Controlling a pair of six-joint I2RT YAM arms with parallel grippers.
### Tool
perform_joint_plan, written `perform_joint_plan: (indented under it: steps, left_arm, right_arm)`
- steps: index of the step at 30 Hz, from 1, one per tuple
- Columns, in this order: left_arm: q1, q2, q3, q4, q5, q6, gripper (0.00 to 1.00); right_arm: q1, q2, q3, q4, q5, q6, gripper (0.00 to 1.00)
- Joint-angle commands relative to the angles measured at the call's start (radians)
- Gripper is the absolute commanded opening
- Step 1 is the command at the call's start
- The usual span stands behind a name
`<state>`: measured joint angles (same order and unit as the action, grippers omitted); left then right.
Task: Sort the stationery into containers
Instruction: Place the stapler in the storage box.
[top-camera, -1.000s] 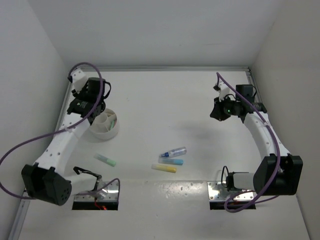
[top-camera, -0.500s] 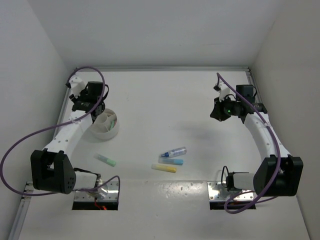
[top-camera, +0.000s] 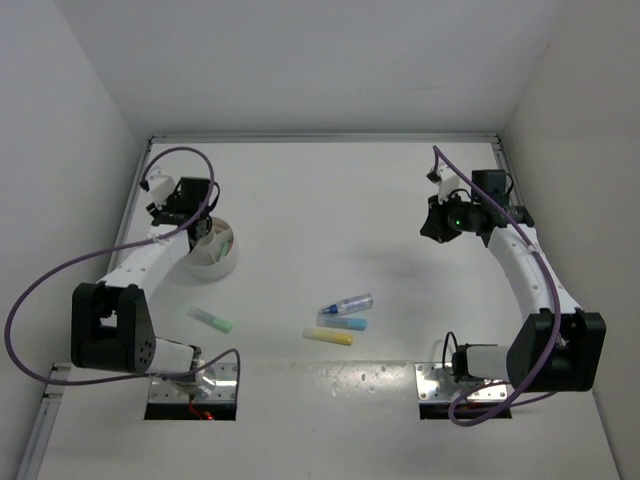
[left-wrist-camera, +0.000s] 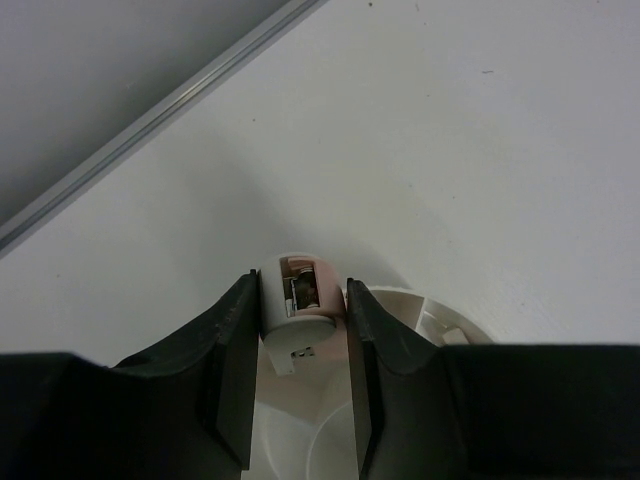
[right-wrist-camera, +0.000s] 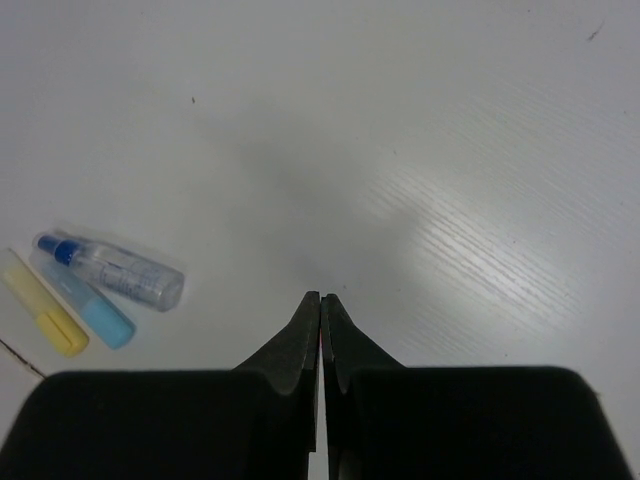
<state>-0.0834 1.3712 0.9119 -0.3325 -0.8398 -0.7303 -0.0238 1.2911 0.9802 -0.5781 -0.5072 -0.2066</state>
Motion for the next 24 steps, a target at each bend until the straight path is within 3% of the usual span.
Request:
perform_joint_plan:
  steps: [1,12,15,16,21,24]
  left_arm:
    - [0.007,0.005,0.007,0.053,0.008,-0.014,0.00]
    - [0.016,0.046,-0.004,0.053,0.030,-0.023,0.00]
    - [0.025,0.037,-0.004,0.053,0.041,-0.034,0.38]
    - [0.025,0.028,-0.004,0.053,0.041,-0.034,0.43]
    - [0.034,0.009,0.018,0.053,0.050,-0.034,0.53]
    - [0.034,0.000,0.027,0.053,0.050,-0.023,0.53]
  right_arm:
    - [-0.004,0.001,0.000,0.012,-0.004,-0.011,0.00]
    - [-0.004,0.001,0.000,0.021,-0.004,-0.011,0.00]
    - [-0.004,0.001,0.000,0.021,-0.004,-0.011,0.00]
    - [-0.004,0.001,0.000,0.021,-0.004,-0.011,0.00]
    - [-0.004,0.001,0.000,0.021,-0.004,-0.011,0.00]
    - [-0.004,0.010,0.000,0.021,-0.004,-0.011,0.01]
